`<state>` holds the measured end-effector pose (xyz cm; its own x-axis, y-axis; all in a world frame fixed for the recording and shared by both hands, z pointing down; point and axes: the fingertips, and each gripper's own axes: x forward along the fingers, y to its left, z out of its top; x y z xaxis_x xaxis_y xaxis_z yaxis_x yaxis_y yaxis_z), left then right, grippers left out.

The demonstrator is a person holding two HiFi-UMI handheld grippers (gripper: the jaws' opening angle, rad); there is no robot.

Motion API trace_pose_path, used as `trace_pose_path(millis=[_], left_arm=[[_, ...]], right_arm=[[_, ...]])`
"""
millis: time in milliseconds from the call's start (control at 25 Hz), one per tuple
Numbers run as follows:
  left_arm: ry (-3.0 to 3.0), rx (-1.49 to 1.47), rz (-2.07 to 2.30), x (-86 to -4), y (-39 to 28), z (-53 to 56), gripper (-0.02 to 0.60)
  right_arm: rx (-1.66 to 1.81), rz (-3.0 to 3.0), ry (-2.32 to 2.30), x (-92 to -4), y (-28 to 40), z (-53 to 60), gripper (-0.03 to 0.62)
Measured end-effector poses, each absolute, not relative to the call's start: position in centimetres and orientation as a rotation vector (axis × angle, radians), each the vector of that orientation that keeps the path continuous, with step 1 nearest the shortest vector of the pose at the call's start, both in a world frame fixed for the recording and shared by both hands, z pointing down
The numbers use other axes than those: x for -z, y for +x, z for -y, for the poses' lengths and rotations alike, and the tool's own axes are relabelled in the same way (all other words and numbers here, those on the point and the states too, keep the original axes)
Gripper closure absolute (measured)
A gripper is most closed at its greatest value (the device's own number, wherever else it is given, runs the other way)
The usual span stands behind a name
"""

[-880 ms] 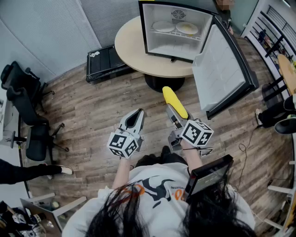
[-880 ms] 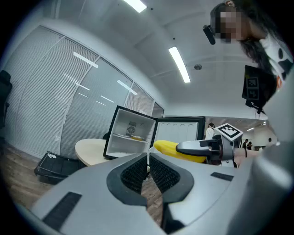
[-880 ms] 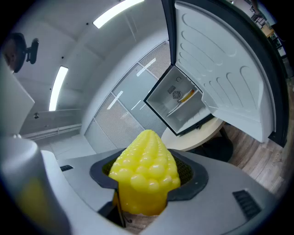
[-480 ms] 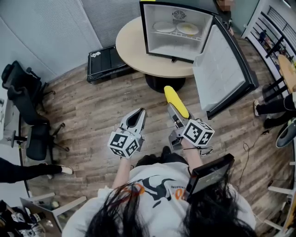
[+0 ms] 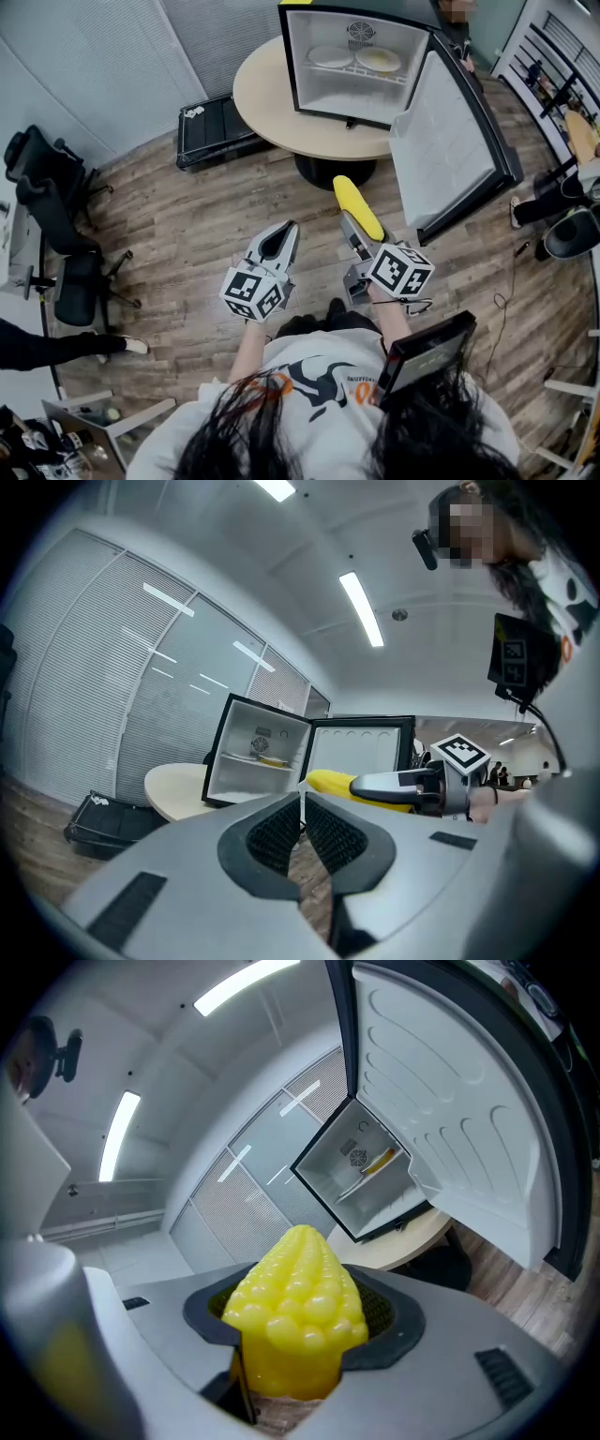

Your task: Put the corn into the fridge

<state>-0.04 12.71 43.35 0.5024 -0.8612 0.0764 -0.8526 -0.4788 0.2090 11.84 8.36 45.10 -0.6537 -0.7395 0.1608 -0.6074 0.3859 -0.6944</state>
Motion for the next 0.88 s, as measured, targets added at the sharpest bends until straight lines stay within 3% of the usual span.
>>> trace_pose_path(millis=[880], left_arm=[[2.523,0.043,1.495,-43.8,2.5,-6.4,0.568]], right_arm=[[1.121,-2.527,-1.149,-45.9,13.3,-2.4,0.335]])
